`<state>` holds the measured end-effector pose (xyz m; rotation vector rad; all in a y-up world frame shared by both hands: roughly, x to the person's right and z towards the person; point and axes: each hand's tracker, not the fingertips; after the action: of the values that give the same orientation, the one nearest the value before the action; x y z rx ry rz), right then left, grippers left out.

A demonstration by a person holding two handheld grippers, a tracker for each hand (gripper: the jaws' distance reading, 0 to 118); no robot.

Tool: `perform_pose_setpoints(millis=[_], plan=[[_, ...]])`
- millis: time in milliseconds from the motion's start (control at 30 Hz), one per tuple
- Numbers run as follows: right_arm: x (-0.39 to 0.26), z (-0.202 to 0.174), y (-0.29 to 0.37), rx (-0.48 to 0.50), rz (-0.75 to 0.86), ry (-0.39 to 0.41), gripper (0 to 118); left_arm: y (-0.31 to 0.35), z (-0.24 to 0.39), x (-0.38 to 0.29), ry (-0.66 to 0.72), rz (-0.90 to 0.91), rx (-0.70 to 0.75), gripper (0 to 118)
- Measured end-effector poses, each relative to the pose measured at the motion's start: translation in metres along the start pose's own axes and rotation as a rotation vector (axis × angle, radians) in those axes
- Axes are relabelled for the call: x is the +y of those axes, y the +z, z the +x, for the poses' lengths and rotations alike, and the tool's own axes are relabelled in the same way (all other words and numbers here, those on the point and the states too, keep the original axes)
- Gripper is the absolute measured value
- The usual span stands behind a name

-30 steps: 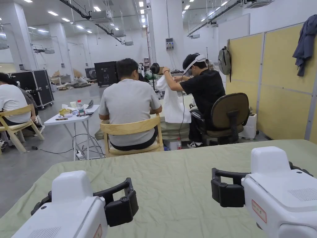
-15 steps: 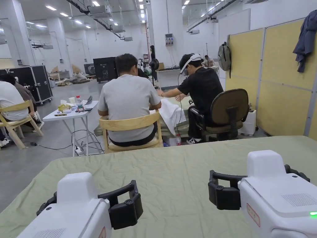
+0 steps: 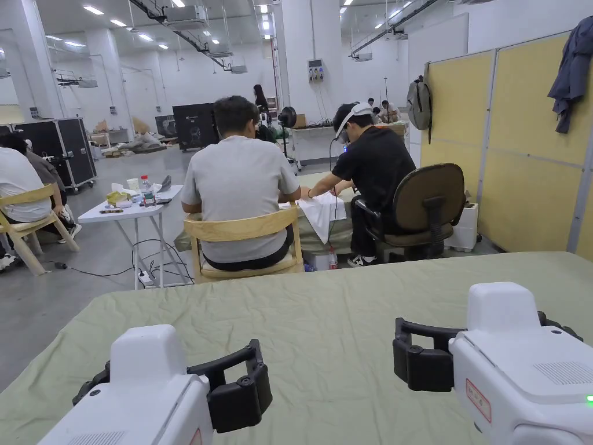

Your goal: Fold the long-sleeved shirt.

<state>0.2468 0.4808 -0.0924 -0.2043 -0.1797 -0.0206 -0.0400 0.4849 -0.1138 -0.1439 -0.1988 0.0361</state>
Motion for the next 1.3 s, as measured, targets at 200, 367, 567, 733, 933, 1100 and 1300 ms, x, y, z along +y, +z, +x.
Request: perform_pose_setpoints(millis=[200, 367, 567, 733, 933, 1100, 1300], plan=[[-0.0003, 0.0001, -0.0003, -0.003, 0.002, 0.002, 118, -0.0004, -0.0008, -0.0013, 0.003, -0.002, 0.000, 118], [-0.0002, 0.0006, -0.0011, -0.005, 0.001, -0.004, 118, -0.0006, -0.0012, -0.0030, 0.003, -0.006, -0.003, 118], [-0.0008, -0.0004, -0.0014, -0.001, -0.003, -0.004, 118, -0.0016, -0.0016, -0.0047, 0.004, -0.013, -0.007, 118], [-0.0017, -0.0015, -0.0035, -0.011, -0.005, 0.004, 118, -0.0032, -0.0020, -0.0053, 0.008, -0.017, -0.010, 118], [-0.0025, -0.0007, -0.0059, -0.006, -0.017, -0.012, 118, -0.0045, -0.0018, -0.0046, 0.008, -0.018, -0.016, 118], [-0.0028, -0.0004, -0.0082, -0.013, -0.020, -0.012, 118, -0.0061, -0.0015, -0.0045, 0.006, -0.020, -0.019, 118], [-0.0017, 0.0005, -0.0095, -0.005, -0.019, -0.019, 118, -0.0080, -0.0018, -0.0044, 0.002, -0.020, -0.017, 118]])
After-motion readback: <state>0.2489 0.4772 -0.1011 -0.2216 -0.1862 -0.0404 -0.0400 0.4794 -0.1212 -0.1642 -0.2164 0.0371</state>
